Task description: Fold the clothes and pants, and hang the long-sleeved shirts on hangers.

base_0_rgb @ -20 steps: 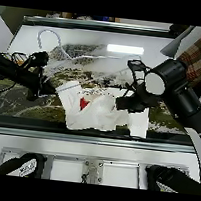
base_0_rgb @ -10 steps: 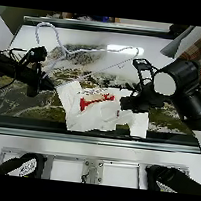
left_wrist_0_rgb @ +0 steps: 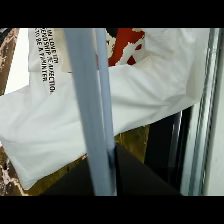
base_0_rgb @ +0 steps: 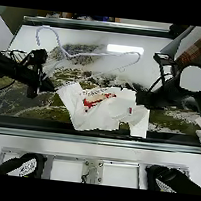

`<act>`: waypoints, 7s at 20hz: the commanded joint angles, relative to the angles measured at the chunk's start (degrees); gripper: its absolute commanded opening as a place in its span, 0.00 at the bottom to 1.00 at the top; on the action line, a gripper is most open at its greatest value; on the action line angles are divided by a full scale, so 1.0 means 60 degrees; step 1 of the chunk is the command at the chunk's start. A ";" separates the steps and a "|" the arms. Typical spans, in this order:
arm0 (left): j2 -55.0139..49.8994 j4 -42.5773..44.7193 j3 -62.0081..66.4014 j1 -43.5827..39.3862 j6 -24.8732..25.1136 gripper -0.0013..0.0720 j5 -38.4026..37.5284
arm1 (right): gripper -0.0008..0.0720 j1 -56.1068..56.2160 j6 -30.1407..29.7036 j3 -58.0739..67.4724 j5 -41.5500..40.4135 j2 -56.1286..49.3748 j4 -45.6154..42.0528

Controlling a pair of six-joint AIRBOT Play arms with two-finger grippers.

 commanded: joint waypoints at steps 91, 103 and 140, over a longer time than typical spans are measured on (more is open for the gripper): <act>-0.0831 -0.0226 -0.3169 -0.2313 0.2120 0.04 0.2408 | 0.04 0.2000 -0.1035 0.1115 -0.5559 -0.1756 0.3508; -0.0831 -0.0233 -0.3173 -0.2313 0.2116 0.04 0.2404 | 0.04 0.2437 -0.1290 0.1115 -0.6433 -0.2229 0.4335; -0.0831 -0.0237 -0.3173 -0.2313 0.2113 0.04 0.2084 | 0.82 -0.5555 -0.8255 -0.2004 -0.2025 0.1905 0.9082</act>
